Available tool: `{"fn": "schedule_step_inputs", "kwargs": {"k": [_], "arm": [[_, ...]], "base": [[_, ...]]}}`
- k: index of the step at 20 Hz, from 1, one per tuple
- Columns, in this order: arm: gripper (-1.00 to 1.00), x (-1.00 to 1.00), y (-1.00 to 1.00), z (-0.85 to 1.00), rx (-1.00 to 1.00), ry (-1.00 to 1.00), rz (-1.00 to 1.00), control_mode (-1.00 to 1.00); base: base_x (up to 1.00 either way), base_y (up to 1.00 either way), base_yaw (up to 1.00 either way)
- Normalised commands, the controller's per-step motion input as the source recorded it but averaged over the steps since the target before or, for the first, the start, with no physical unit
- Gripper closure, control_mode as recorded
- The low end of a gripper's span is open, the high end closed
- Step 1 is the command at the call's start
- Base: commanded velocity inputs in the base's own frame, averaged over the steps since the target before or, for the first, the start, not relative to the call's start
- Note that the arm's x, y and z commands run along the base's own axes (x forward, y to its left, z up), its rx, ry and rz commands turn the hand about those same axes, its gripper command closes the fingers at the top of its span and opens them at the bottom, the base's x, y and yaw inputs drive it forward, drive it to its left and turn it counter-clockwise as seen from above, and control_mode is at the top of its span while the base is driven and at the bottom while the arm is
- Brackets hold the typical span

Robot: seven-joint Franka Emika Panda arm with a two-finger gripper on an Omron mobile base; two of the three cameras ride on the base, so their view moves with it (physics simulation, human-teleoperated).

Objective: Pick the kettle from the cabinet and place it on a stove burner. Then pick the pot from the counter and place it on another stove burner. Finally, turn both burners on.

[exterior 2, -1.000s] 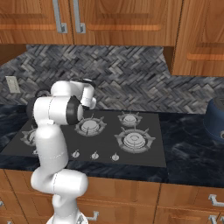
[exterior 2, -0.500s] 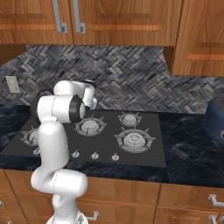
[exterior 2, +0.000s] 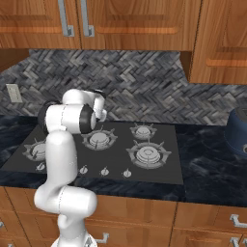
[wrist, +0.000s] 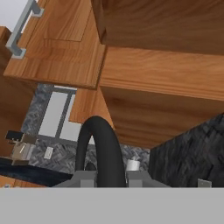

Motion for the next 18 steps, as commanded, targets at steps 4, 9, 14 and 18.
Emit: {"fn": "schedule_step_inputs", "kwargs": {"k": [4,9,14,18], "arm": [[1.0,0.19,0.08,-0.14,0.0,0.0,0.0,-1.0],[1.0,0.18,0.1,-0.13,0.0,0.0,0.0,-1.0],[1.0,0.18,0.1,-0.11,0.0,0.0,0.0,-1.0],[1.0,0.18,0.09,-0.08,0.0,0.0,0.0,-1.0]], "base": [[0.0,0.0,0.0],[0.0,0.0,0.0],[0.0,0.0,0.0],[0.0,0.0,0.0]]}}
